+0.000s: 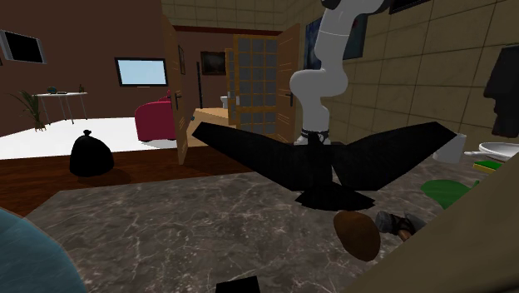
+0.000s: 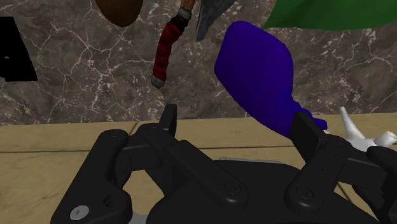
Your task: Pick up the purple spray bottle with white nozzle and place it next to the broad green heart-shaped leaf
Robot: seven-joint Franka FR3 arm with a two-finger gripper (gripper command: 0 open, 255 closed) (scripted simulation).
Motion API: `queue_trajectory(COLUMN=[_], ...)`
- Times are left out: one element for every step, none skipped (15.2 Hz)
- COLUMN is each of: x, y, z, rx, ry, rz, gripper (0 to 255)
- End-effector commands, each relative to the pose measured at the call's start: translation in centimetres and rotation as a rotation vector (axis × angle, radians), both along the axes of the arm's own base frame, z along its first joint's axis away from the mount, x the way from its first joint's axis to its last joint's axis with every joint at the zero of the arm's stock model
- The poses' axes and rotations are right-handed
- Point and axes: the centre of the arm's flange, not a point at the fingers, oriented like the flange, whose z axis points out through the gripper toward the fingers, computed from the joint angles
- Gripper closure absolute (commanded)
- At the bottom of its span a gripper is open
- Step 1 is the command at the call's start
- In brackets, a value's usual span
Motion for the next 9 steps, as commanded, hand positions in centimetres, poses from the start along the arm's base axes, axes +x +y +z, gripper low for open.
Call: queue_trajectory(x=[-0.1,-0.1,-0.1,-0.1,-0.1,-0.1,-0.1,-0.1,-0.1], y=[0.0,0.1,0.1,0.1,0.1,0.1,0.1,0.1,0.1], z=[2.1,3.4,4.4,4.4,4.4,4.4,4.4,4.4,4.4], rx=[0.0,0.0,0.0,0.0,0.0,0.0,0.0,0.0,0.0], ry=[0.0,0.0,0.0,0.0,0.0,0.0,0.0,0.0,0.0], rz=[0.0,0.0,0.0,0.0,0.0,0.0,0.0,0.0,0.0], gripper=[0,0,0,0,0,0,0,0,0])
